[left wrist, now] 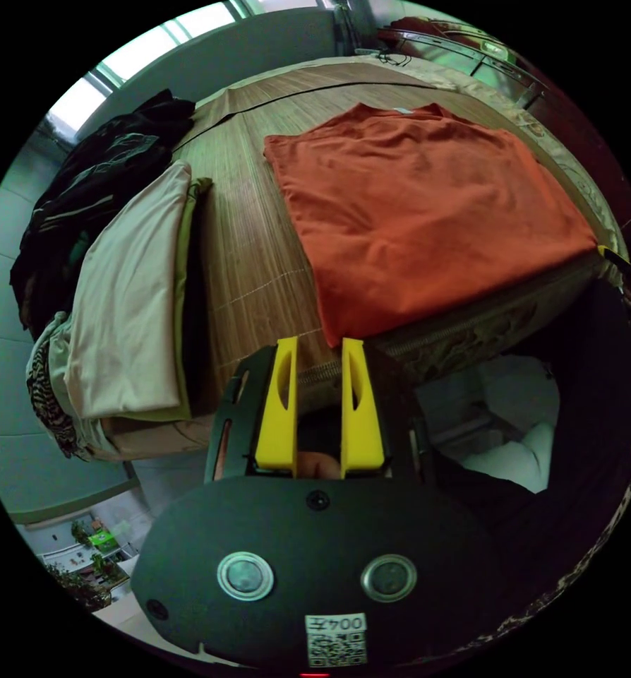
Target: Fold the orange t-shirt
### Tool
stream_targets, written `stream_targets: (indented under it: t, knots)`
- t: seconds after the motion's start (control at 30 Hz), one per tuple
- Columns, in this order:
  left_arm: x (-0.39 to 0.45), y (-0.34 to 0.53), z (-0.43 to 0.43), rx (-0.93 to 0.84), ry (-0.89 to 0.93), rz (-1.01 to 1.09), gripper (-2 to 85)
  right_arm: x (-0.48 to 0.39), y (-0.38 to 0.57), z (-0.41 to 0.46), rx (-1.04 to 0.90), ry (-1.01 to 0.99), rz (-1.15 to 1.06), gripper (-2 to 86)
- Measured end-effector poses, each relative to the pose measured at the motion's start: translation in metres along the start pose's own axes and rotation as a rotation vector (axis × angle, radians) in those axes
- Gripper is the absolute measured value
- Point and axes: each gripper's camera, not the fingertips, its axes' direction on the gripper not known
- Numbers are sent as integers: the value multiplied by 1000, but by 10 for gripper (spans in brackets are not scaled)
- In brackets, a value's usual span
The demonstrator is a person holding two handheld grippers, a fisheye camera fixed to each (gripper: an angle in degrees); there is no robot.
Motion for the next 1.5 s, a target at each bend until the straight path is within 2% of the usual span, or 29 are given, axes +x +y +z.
stream_targets:
  t: [0.1, 0.17, 0.27, 0.33, 0.43, 0.53, 0.63, 0.7, 0.8, 0.97, 1.03, 1.27, 1.37, 1.5]
  knots:
    - [-1, 5, -20, 51, -105, -16, 68, -5, 5, -21, 63, 32, 16, 47]
    - [-3, 5, -41, 142, -95, -44, 54, -33, 1, -33, 107, 73, -56, 49]
    - [13, -7, -59, 238, -30, 28, 48, -82, -7, -16, 52, 156, -231, 58]
    - [34, -20, -49, 181, -100, 139, 56, -106, -9, -1, 3, 222, -325, 66]
    - [41, -26, -34, 132, -59, 176, 62, -116, -8, 10, -15, 233, -350, 69]
    - [37, -33, -17, 92, -24, 136, 51, -103, -9, 22, -21, 191, -271, 62]
    - [30, -34, -7, 39, 0, 78, 43, -86, -8, 54, -139, 216, -210, 57]
    - [24, -38, -11, 12, 37, 37, 41, -82, -5, 55, -108, 190, -183, 56]
    - [27, -38, -27, 64, -24, 38, 42, -87, -1, 51, -69, 182, -183, 60]
    - [58, -45, -47, 177, -20, 180, 65, -114, 9, 59, -26, 244, -312, 74]
    - [77, -51, -40, 149, -63, 270, 80, -125, 9, 69, -41, 262, -371, 80]
    - [95, -68, -21, 81, -101, 368, 88, -165, 3, 126, -148, 466, -648, 98]
    - [95, -78, -20, 65, -82, 375, 73, -165, -5, 150, -193, 509, -692, 70]
    - [85, -93, -15, 34, -8, 297, 22, -153, -16, 168, -231, 475, -637, 9]
